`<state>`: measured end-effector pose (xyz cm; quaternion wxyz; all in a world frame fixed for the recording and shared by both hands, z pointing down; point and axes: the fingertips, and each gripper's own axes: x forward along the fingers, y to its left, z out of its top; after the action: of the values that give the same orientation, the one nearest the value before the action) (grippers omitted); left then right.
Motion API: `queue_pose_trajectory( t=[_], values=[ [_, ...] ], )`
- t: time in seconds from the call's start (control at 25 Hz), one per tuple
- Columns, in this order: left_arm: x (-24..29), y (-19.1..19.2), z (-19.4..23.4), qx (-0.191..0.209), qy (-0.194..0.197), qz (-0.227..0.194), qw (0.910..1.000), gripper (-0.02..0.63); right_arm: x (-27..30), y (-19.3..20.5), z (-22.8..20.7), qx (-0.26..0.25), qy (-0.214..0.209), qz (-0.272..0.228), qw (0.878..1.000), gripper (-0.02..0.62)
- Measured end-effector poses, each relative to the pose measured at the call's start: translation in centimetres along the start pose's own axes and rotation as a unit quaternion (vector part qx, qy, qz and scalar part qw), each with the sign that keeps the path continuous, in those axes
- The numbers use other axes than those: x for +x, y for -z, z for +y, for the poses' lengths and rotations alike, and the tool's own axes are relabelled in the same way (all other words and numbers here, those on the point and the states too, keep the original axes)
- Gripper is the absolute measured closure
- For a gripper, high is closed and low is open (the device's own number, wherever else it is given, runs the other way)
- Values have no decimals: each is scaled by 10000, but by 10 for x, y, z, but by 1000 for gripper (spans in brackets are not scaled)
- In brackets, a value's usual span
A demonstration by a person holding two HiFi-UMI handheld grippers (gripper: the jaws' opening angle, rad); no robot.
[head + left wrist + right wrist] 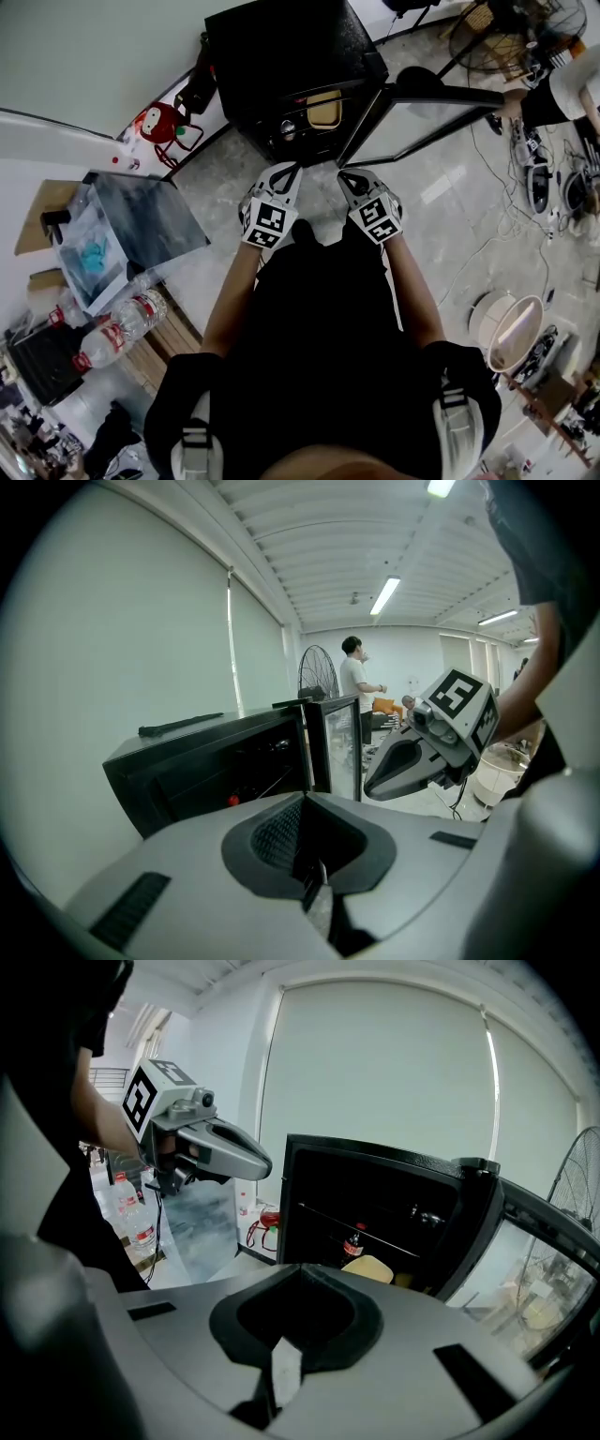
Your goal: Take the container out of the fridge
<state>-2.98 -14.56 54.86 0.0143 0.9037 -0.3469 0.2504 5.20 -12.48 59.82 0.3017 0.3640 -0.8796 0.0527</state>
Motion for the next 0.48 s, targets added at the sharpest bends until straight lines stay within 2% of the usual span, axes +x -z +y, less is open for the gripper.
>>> queue_pose_trajectory(
  t=[0.48],
  values=[
    [20,-12,13,-288,-357,96,9989,583,20,0,-40,-240,-389,75,9989,595]
  ],
)
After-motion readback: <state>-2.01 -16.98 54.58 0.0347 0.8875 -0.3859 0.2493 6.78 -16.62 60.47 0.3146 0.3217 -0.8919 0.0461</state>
